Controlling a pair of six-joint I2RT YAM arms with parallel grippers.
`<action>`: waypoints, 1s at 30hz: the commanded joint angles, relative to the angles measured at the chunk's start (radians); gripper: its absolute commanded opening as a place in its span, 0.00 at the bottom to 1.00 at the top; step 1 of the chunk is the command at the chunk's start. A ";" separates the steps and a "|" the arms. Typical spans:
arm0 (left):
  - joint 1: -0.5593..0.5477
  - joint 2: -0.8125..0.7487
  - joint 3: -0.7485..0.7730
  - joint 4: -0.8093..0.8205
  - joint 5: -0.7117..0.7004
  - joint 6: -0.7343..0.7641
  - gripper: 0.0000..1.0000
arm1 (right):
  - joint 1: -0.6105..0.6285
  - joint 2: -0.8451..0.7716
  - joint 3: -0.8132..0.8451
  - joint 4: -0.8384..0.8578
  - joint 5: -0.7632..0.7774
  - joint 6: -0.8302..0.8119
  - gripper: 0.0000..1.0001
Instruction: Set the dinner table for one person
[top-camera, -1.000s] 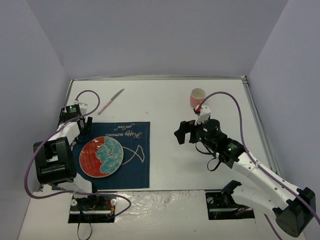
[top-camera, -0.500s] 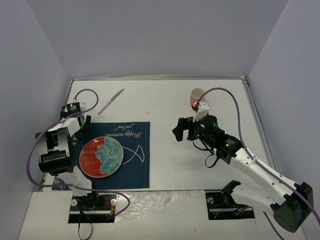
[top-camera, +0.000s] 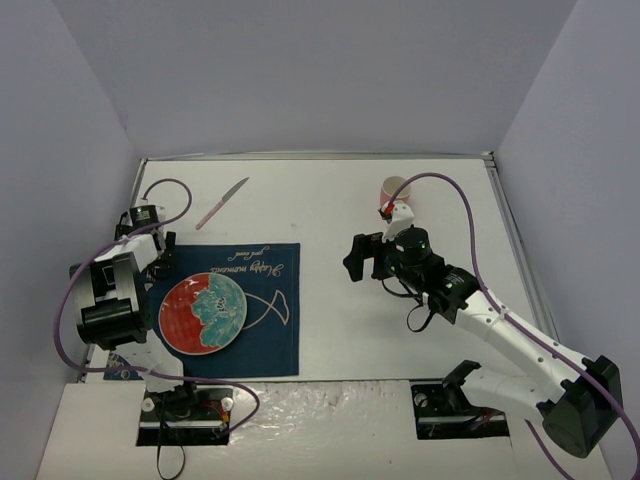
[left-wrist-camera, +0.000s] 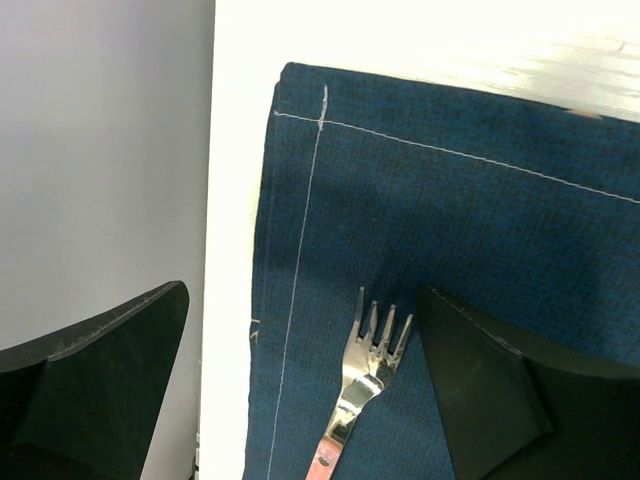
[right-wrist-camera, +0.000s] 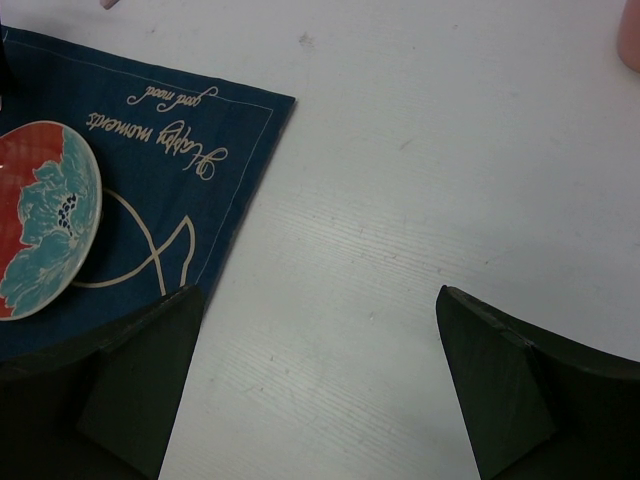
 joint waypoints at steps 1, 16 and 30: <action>0.012 -0.014 0.039 -0.002 -0.031 -0.014 0.94 | -0.005 0.008 0.052 0.039 -0.002 0.004 0.99; 0.023 -0.023 0.038 -0.004 -0.045 -0.017 0.94 | -0.005 0.022 0.052 0.039 -0.022 0.017 0.99; 0.041 -0.017 0.046 -0.008 -0.035 -0.034 0.94 | -0.005 0.028 0.046 0.041 -0.027 0.016 0.99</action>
